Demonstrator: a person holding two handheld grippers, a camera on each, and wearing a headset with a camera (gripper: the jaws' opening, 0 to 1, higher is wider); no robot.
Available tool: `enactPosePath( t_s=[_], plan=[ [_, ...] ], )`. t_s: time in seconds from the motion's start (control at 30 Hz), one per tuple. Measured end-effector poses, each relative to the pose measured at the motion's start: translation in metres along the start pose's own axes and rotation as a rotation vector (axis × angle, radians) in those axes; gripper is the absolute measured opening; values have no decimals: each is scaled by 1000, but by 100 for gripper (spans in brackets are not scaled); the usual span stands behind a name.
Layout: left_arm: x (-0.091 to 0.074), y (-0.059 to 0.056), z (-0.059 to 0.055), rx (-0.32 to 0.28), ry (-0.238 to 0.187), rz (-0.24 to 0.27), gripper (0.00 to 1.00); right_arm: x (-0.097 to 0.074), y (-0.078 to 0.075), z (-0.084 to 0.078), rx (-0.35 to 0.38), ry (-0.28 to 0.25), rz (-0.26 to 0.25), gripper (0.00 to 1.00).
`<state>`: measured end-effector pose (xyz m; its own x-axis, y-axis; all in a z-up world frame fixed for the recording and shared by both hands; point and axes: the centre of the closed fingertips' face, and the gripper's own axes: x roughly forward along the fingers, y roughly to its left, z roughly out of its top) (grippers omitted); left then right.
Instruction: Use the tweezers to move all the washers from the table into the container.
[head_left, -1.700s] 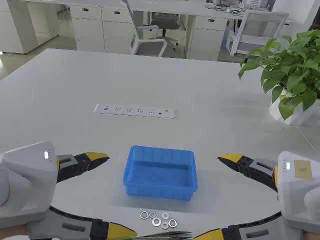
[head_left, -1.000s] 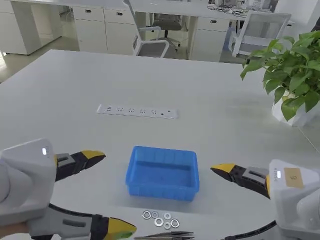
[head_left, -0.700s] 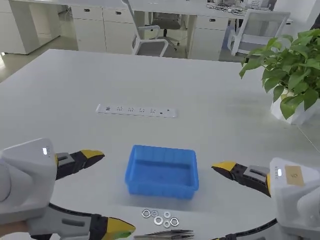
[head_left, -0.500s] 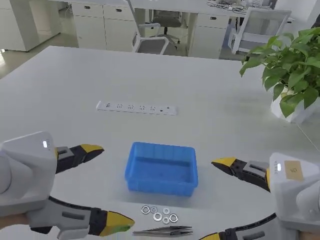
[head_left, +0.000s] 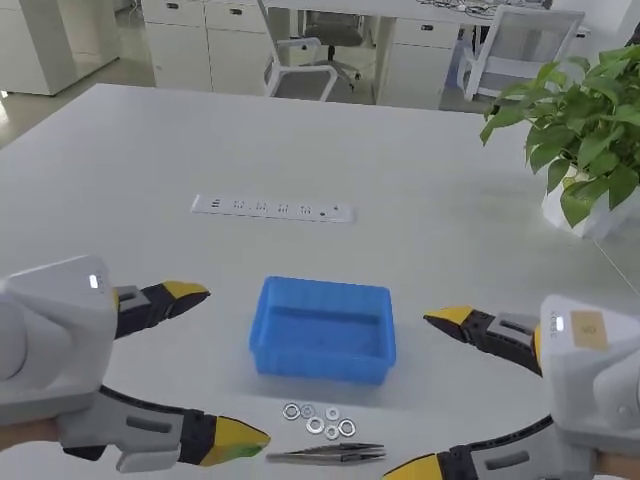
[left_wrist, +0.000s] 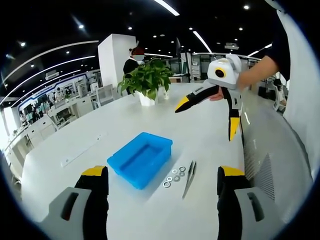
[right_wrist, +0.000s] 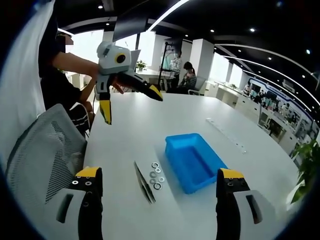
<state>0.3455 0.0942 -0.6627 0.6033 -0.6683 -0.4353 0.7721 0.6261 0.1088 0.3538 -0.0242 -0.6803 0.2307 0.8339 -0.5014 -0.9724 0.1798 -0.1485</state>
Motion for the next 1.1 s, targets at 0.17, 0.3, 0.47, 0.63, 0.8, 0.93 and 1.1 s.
enactPosePath(
  t_s=[0.17,0.3,0.47,0.63,0.8,0.93,1.1],
  plan=[
    [-1,-1,-2,2,4,-3,95,0,0,1,8,-8,-3,95],
    [1,-3,-6,10,18,-10,95,1,1,-1,8,-3,0,95],
    [3,-3,-8,9,21,-14,95,1,0,-2,11,-1,-1,94],
    [4,-3,-9,11,23,-18,95,1,-1,-3,15,-1,-4,94],
    [6,-3,-12,25,39,-16,95,3,0,-5,24,1,-1,93],
    [8,-2,-14,17,39,-10,93,5,1,-8,30,7,4,92],
    [12,-3,-21,22,54,-21,85,12,6,-15,40,22,27,85]
  ],
)
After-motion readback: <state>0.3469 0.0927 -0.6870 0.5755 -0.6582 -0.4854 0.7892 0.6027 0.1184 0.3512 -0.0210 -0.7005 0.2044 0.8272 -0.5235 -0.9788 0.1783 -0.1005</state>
